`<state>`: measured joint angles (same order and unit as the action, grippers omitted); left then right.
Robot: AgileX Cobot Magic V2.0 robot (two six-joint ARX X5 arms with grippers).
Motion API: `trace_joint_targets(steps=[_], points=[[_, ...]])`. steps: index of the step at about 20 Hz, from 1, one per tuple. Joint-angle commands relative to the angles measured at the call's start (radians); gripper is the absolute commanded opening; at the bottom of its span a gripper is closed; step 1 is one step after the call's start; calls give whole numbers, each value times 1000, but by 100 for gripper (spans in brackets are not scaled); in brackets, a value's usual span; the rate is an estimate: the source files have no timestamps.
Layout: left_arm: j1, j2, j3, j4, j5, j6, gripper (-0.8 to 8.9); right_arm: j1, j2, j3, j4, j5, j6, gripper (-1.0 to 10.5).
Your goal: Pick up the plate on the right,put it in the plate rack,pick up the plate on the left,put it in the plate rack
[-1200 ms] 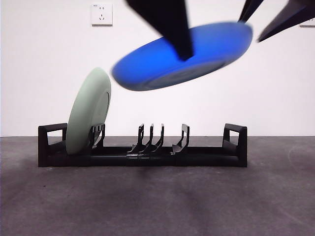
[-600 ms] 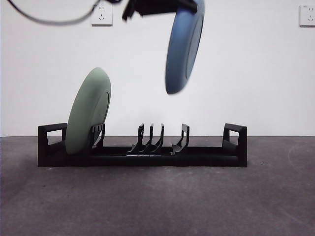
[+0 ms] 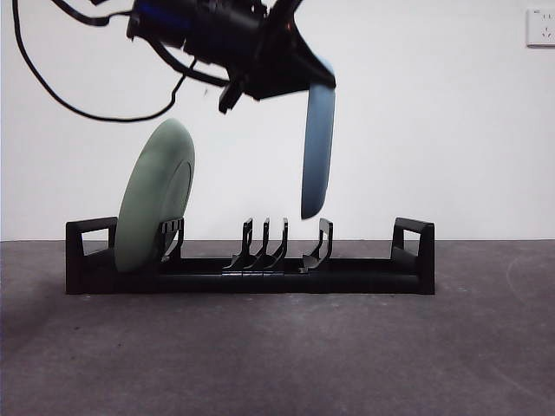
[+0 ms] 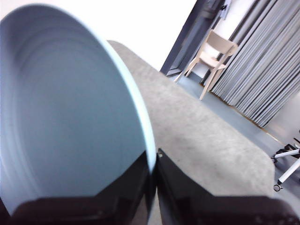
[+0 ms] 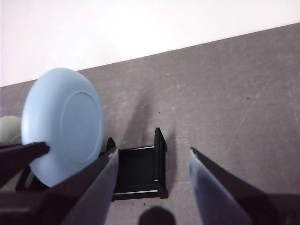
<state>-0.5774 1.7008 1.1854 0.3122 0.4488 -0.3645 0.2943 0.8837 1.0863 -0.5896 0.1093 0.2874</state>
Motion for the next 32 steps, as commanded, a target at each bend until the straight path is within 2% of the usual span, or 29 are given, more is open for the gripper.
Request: trace_joint_targets(steps=[1, 6, 9, 11, 12, 16, 17, 19, 24, 25, 27, 29, 32], points=[[4, 33, -1, 1, -4, -5, -9, 0, 5, 3, 5, 6, -9, 249], [3, 66, -1, -55, -29, 19, -9, 0, 13, 3, 4, 5, -9, 249], [0, 69, -1, -143, -95, 77, 0, 0, 15, 3, 4, 5, -10, 249], [-5, 69, -1, -180, -106, 114, 5, 0, 15, 3, 4, 5, -13, 249], [-5, 69, -1, -188, -102, 128, 26, 0, 16, 3, 4, 5, -17, 249], [-6, 69, -1, -195, -49, 129, 309, 0, 19, 3, 3, 5, -16, 249], [-6, 68, -1, -195, -26, 129, 320, 0, 19, 3, 0, 4, -16, 249], [-5, 59, 0, -201, 30, 128, 318, 0, 21, 3, -6, 2, -17, 249], [-6, -40, 0, -245, 51, 145, 286, 1, 26, 3, -36, -7, -51, 248], [-6, -73, 0, -259, 51, 168, 208, 1, 26, 3, -47, -6, -71, 238], [-6, -145, 0, -297, 47, 227, -3, 1, 26, 3, -64, -6, -109, 114], [-6, -221, 0, -349, 10, 283, -8, 1, 26, 3, -73, -6, -137, -24], [-6, -346, 0, -468, -155, 394, -8, 1, 26, 3, -78, -6, -158, -12]])
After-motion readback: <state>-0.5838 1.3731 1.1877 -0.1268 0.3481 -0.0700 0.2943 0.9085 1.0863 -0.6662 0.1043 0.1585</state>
